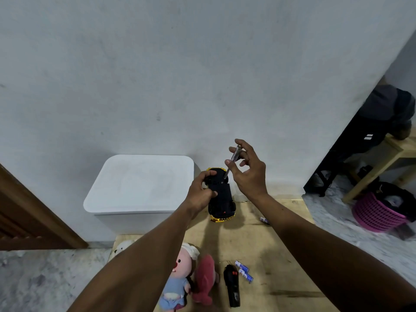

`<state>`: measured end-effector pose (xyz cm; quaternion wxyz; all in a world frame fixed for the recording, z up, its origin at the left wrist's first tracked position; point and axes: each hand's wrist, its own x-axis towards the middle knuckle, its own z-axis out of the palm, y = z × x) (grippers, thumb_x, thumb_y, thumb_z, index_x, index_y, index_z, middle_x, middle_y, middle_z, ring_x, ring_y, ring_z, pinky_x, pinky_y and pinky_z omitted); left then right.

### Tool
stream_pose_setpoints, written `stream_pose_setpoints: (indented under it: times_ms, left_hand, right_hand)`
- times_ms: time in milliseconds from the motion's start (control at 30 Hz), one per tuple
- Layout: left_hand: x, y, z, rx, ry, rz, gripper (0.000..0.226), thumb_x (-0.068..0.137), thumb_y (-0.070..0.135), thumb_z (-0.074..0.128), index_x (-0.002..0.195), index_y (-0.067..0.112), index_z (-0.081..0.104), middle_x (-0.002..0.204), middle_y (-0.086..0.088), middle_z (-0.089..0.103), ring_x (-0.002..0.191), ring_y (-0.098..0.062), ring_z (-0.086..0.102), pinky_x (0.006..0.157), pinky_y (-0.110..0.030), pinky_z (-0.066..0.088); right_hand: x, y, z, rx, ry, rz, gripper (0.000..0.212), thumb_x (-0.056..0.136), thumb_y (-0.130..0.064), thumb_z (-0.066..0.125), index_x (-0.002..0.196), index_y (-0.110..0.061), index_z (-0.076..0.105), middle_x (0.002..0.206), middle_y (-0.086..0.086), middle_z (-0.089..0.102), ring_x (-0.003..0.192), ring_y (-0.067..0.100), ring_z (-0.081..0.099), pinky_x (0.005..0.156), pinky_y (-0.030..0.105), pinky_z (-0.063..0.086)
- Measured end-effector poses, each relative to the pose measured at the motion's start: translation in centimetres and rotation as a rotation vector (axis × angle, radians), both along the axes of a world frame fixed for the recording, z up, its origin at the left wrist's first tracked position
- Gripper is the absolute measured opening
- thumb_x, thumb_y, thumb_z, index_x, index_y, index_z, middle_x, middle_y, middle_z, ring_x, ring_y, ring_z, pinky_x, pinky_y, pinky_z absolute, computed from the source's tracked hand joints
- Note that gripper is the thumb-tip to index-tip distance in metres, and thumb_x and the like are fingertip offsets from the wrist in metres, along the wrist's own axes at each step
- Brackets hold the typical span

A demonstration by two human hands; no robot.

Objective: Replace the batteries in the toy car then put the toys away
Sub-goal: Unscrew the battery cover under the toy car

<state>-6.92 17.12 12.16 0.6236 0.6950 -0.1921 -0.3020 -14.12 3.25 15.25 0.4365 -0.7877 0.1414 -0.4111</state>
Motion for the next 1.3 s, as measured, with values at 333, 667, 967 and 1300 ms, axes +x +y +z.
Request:
stream_pose_setpoints:
  times_ms: [333, 667, 967, 1300]
  left_hand:
    - [-0.05, 0.14, 0.09, 0.005, 0.013, 0.009, 0.062, 0.079, -0.021, 0.049, 0.126, 0.019, 0.057, 0.115, 0.001, 0.056, 0.100, -0.027, 0.061, 0.090, -0.047, 0.057]
    - [0.29, 0.35, 0.26, 0.010, 0.007, 0.022, 0.062, 0.079, -0.020, 0.050, 0.127, 0.019, 0.056, 0.122, -0.004, 0.055, 0.100, -0.029, 0.060, 0.092, -0.049, 0.056]
    - [0.28, 0.36, 0.23, 0.004, 0.020, 0.021, 0.062, 0.080, -0.020, 0.049, 0.127, 0.020, 0.057, 0.119, -0.003, 0.055, 0.099, -0.026, 0.060, 0.090, -0.047, 0.057]
    - [0.42, 0.15, 0.21, 0.002, 0.018, 0.027, 0.062, 0.079, -0.020, 0.050, 0.126, 0.019, 0.057, 0.115, -0.002, 0.055, 0.095, -0.026, 0.059, 0.091, -0.049, 0.057]
  right_hand:
    - [0.06, -0.06, -0.25, 0.022, -0.039, 0.015, 0.063, 0.083, 0.013, 0.064, 0.139, -0.016, 0.055, 0.105, 0.008, 0.061, 0.089, 0.022, 0.066, 0.078, 0.038, 0.061]
    - [-0.08, -0.05, -0.13, 0.058, -0.027, 0.013, 0.050, 0.086, -0.001, 0.071, 0.130, -0.020, 0.059, 0.098, 0.001, 0.072, 0.090, 0.010, 0.070, 0.080, 0.039, 0.061]
    - [0.18, -0.10, 0.22, -0.017, -0.038, -0.005, 0.056, 0.082, 0.004, 0.072, 0.131, -0.020, 0.060, 0.112, -0.001, 0.057, 0.084, 0.014, 0.067, 0.075, 0.035, 0.062]
    - [0.41, 0.05, 0.21, 0.061, -0.031, 0.023, 0.056, 0.087, 0.001, 0.068, 0.136, -0.025, 0.057, 0.102, -0.001, 0.070, 0.091, 0.013, 0.069, 0.076, 0.029, 0.060]
